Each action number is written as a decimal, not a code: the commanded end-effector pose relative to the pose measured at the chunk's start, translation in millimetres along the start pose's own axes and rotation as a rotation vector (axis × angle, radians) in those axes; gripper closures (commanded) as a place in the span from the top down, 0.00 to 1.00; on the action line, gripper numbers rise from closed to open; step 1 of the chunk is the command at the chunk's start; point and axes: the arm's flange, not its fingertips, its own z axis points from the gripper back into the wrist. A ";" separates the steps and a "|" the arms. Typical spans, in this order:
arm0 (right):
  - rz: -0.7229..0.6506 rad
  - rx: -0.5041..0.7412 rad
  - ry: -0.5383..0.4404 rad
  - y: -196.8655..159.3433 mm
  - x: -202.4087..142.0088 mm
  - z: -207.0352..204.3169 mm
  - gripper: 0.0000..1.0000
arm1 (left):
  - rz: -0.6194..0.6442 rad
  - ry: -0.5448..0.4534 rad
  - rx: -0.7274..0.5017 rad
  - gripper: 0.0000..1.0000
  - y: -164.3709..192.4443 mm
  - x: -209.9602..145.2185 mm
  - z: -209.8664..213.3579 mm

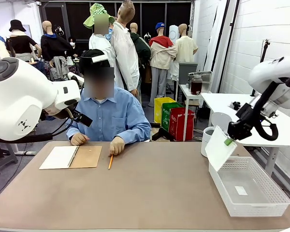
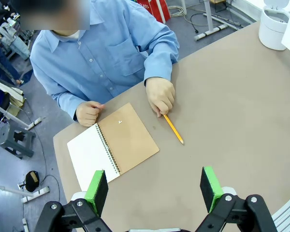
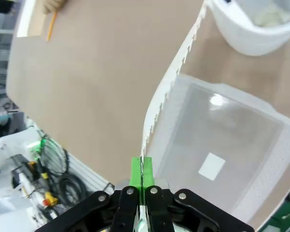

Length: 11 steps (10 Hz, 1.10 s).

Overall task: Sort the paper based on its condition.
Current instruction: If a person hands you a paper, place it in the Organizing basket , and if it's crumpled, put it in the Trash can.

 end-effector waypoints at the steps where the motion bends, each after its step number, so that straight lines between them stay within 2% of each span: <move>1: -0.025 -0.080 0.004 -1.3 -28.3 -11.3 0.00 | -0.014 -0.003 0.009 1.00 0.5 -0.8 -0.8; 5: -0.111 -0.143 0.050 -14.8 -65.9 -26.7 0.00 | -0.014 -0.003 0.009 1.00 0.5 -0.8 -0.8; 6: -0.133 -0.092 0.056 -14.6 -70.7 -29.7 0.00 | -0.014 -0.003 0.009 1.00 0.5 -0.8 -0.8; 11: -0.214 -0.104 0.096 -12.4 -82.5 -52.9 0.00 | -0.014 -0.003 0.009 1.00 0.5 -0.8 -0.8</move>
